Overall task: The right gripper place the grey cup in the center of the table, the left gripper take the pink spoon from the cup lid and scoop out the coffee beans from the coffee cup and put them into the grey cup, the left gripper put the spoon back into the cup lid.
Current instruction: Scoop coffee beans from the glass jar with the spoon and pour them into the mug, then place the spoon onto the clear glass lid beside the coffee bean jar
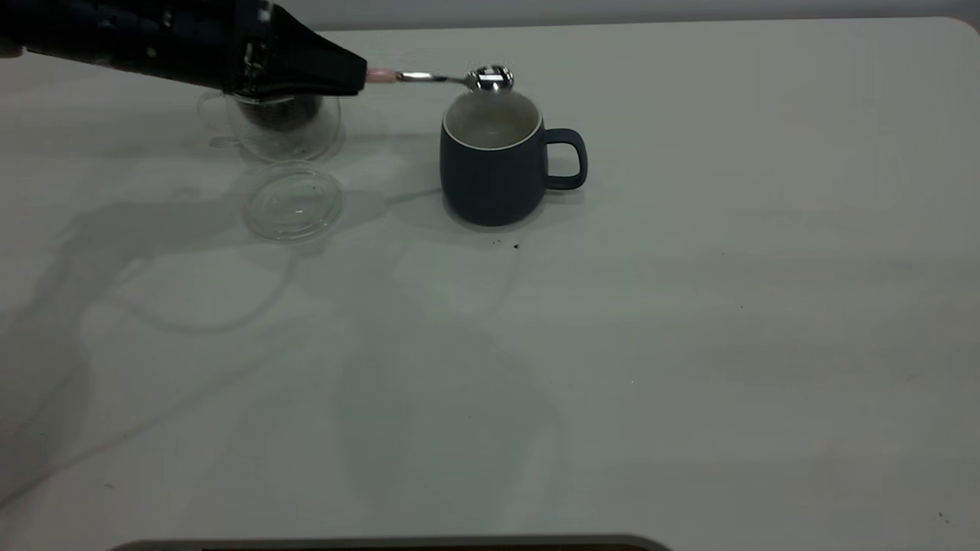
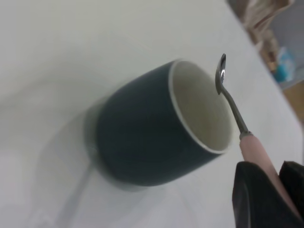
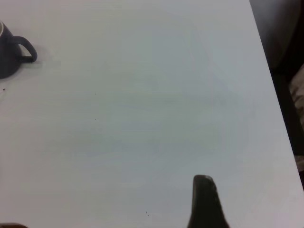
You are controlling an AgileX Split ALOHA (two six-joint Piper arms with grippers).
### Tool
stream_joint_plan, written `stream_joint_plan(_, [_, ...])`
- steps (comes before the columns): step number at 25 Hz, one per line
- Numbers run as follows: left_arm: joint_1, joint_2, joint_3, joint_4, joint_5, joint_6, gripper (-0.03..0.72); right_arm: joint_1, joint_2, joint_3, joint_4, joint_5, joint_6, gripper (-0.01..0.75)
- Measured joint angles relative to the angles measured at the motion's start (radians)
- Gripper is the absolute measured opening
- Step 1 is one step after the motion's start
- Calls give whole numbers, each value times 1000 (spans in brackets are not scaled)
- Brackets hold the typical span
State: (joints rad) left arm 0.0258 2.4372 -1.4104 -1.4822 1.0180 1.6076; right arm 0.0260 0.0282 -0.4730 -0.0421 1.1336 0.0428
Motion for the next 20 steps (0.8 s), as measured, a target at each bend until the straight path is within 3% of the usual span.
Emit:
stream_joint_plan(11, [182, -133, 0, 136, 122, -257, 126, 0, 0, 0, 0, 0, 0, 531])
stream_joint_plan(20, [303, -145, 0, 338, 135, -397, 126, 0, 0, 0, 0, 0, 0, 531])
